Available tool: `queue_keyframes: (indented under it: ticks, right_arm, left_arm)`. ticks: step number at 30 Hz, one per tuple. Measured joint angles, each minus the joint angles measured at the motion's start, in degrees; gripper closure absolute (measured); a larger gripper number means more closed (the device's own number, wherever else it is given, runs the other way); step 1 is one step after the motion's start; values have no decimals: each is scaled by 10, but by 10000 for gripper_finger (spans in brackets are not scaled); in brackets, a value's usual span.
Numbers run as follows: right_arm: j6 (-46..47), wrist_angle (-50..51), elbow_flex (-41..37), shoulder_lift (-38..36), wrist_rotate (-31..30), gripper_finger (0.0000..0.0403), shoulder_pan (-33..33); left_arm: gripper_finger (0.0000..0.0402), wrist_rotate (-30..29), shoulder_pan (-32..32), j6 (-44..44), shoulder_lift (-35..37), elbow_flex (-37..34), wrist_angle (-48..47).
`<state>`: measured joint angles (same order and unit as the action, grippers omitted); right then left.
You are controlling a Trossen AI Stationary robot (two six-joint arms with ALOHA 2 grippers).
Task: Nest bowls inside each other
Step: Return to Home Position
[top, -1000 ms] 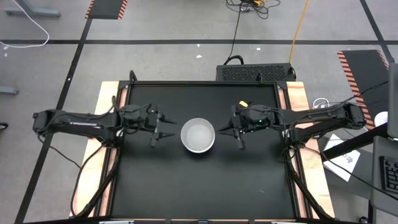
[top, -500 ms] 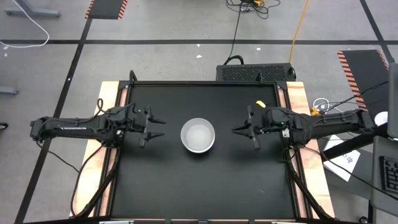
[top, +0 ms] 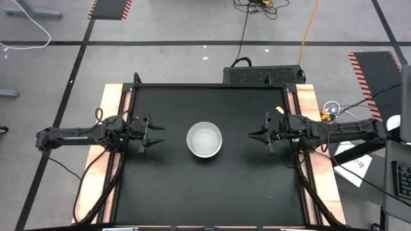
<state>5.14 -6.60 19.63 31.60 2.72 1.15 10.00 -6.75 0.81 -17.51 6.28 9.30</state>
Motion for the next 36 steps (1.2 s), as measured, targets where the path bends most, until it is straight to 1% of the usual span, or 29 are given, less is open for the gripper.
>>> queue_keyframes:
  ticks: [9, 16, 21, 24, 36]
  right_arm:
    - [36, 0, -77, -64, -12, 369, 0]
    - [37, -24, -138, -117, -12, 369, 0]
    - [41, -31, -172, -150, -12, 369, 0]
    - [46, -33, -184, -162, -12, 369, 0]
    - [46, -16, -187, -170, -12, 369, -17]
  left_arm:
    - [163, 0, 0, 15, 58, -15, -74]
    - [163, 2, 0, 11, 91, -15, -121]
    - [163, 0, 0, 6, 112, -21, -133]
    - [163, -3, 0, 7, 124, -36, -131]
    - [163, 4, 5, 6, 123, -40, -120]
